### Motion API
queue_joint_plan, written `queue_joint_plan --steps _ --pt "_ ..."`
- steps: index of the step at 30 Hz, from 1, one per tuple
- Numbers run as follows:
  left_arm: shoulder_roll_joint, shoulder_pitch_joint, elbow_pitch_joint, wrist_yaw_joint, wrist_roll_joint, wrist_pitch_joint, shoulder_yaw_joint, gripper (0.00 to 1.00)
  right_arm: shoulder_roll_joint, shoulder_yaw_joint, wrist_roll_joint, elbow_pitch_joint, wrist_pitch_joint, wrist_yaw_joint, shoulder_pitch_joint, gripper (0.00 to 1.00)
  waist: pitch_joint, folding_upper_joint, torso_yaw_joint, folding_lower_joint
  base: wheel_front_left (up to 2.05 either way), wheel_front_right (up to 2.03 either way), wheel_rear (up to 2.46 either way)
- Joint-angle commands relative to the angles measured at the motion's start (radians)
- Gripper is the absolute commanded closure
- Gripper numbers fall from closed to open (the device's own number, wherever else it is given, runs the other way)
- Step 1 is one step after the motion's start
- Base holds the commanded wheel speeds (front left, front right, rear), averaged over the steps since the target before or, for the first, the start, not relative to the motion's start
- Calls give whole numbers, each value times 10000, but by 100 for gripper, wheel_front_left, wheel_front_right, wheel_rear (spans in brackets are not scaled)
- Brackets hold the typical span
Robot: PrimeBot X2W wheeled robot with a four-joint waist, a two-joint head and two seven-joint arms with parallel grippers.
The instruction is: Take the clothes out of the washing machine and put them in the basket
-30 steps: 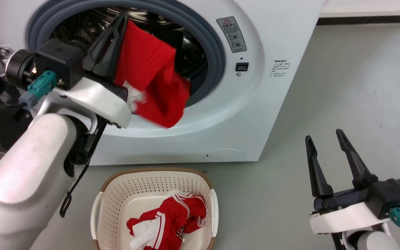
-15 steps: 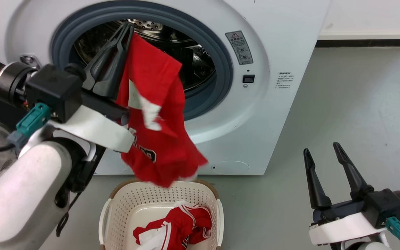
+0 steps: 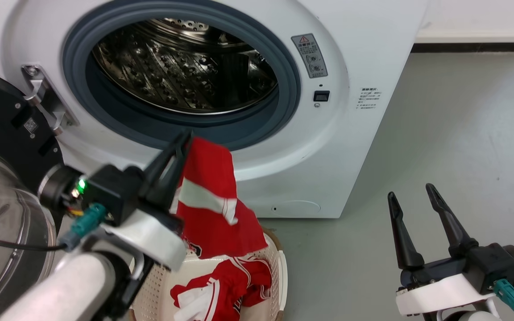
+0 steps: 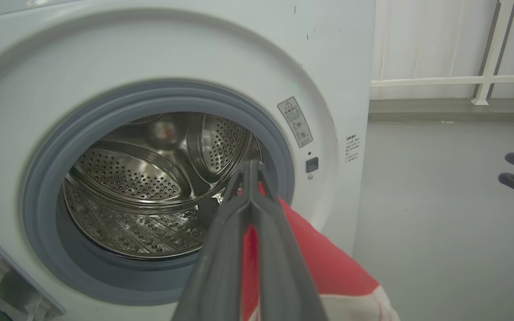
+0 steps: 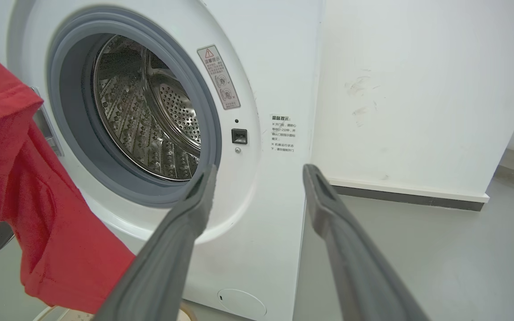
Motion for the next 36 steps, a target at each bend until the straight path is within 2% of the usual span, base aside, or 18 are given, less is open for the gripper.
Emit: queue_joint_plan --steps 1,4,9,17,24,25,29,36 --pt "62 327 57 -13 -62 -46 -125 100 10 -47 -101 -37 -20 -7 -119 0 155 0 -6 0 0 0 0" --pt "10 819 383 -105 -192 -95 -420 100 11 -87 -144 -67 -20 -7 -243 0 406 0 3 0 0 0 0" --pt "-313 1163 1506 -536 -251 -107 -1026 100 11 -166 -217 -171 -20 -7 -519 0 1001 0 -14 0 0 0 0" --pt "-1413 679 4517 -1514 -794 -549 -1369 100 13 -201 -194 -475 -20 -7 -1333 0 2589 0 -387 0 0 0 0" --pt "-2307 -419 8025 -2459 -905 -874 -1507 100 13 -250 -71 -751 -20 -7 -2119 0 4217 0 -869 0 0 0 0" --pt "-2307 -419 8025 -2459 -905 -874 -1507 100 13 -250 -71 -751 -20 -7 -2119 0 4217 0 -869 0 0 0 0" --pt "-2897 -1288 10026 -3014 -884 -868 -1629 100 11 -355 -13 -900 -20 -7 -2509 0 5072 0 -1039 0 0 0 0" --pt "-3726 -2937 12787 -3526 -621 -595 -1993 100 14 -551 158 -1197 -20 -7 -3054 0 6454 0 -1247 0 0 0 0"
